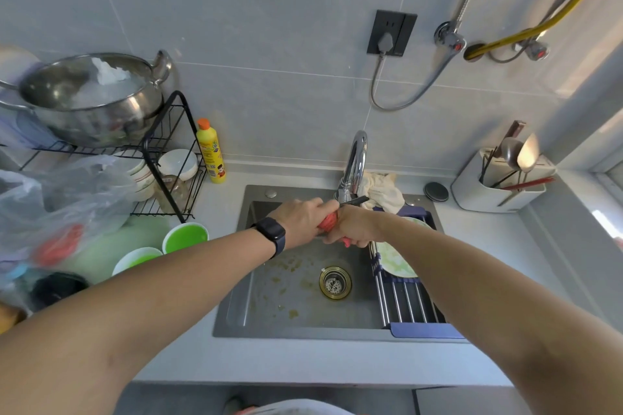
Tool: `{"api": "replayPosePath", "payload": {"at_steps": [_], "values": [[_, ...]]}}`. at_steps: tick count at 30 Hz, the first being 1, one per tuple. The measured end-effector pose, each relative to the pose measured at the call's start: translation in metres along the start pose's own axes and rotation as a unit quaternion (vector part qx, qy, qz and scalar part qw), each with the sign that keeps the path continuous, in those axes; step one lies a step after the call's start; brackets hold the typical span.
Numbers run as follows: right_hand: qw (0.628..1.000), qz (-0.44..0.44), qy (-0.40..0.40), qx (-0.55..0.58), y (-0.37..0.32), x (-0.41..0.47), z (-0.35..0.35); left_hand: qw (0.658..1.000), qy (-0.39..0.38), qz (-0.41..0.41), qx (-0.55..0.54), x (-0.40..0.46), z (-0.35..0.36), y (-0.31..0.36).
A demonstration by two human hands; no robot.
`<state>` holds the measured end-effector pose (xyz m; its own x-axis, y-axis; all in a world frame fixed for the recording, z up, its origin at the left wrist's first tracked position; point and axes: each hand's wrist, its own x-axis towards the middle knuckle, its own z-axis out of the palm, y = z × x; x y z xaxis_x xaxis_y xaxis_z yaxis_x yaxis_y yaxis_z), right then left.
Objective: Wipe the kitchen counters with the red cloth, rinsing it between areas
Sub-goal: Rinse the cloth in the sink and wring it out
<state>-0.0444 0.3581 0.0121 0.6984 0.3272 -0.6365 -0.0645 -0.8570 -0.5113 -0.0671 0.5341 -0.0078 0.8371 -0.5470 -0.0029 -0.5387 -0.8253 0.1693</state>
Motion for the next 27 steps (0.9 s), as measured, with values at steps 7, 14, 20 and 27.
{"api": "replayPosePath", "payload": {"at_steps": [7, 14, 20, 27], "values": [[0.949, -0.084, 0.253, 0.168, 0.016, 0.009, 0.028, 0.959, 0.061, -0.113, -0.252, 0.002, 0.003, -0.008], [0.829, -0.346, 0.394, -0.195, 0.029, 0.002, 0.034, 0.599, -0.345, -0.224, -0.687, -0.002, -0.028, -0.019], [0.772, -0.379, 0.291, -0.419, 0.008, -0.005, -0.005, 0.637, -0.391, -0.207, -0.631, 0.001, -0.029, -0.011], [0.973, -0.03, 0.022, -0.229, -0.012, 0.009, -0.006, 0.985, -0.063, -0.12, -0.108, 0.009, -0.015, 0.014]]}}
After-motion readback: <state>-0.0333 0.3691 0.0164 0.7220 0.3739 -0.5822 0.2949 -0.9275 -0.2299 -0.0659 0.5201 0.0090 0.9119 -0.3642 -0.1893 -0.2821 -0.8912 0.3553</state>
